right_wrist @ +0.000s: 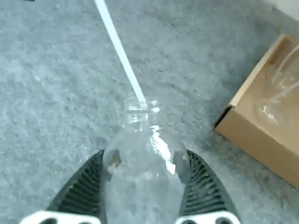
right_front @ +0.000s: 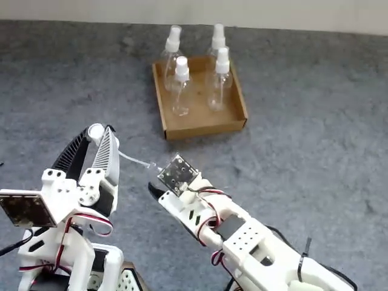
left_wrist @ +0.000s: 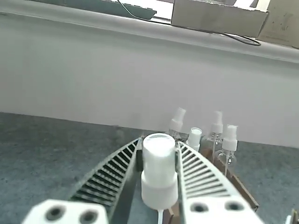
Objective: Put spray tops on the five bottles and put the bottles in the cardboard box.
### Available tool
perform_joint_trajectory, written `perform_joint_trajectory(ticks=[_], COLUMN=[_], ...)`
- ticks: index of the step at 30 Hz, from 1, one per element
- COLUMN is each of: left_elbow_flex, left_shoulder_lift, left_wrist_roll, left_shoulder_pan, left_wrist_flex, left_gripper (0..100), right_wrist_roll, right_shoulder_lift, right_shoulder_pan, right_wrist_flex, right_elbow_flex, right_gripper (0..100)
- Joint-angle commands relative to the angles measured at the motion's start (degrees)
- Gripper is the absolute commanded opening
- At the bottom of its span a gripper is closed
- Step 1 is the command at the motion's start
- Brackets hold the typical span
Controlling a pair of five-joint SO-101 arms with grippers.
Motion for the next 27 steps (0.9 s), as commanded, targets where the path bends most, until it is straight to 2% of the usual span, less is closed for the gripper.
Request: perform_joint_trajectory(ticks=[1,13,16,21,27], left_elbow_flex=[-0.3,0.4,4.2,7.3,7.7], left_shoulder_lift=[-0.7,-0.6,-0.6,-0.6,-0.5], left_wrist_roll=[-0.4,-0.7,-1.0,-0.9,-0.6], left_shoulder_pan=[1.1,7.8,9.7,10.2,10.2], left_wrist_flex=[-1.4,-1.3,-2.0,-5.5,-5.7], left_gripper=[0,0,0,0,0], right_wrist_roll=[-0.5,-0.5,-0.5,-0.6,-0.6], right_shoulder_lift=[-3.0,-3.6,-4.8,-14.3,-29.0], right_shoulder_pan=[-0.7,-0.6,-0.6,-0.5,-0.8], right_wrist_flex=[1.4,1.5,1.5,4.1,13.8], right_elbow_flex=[-1.5,-1.6,-1.5,0.5,2.2], right_gripper=[0.4,0.4,0.4,0.4,0.4])
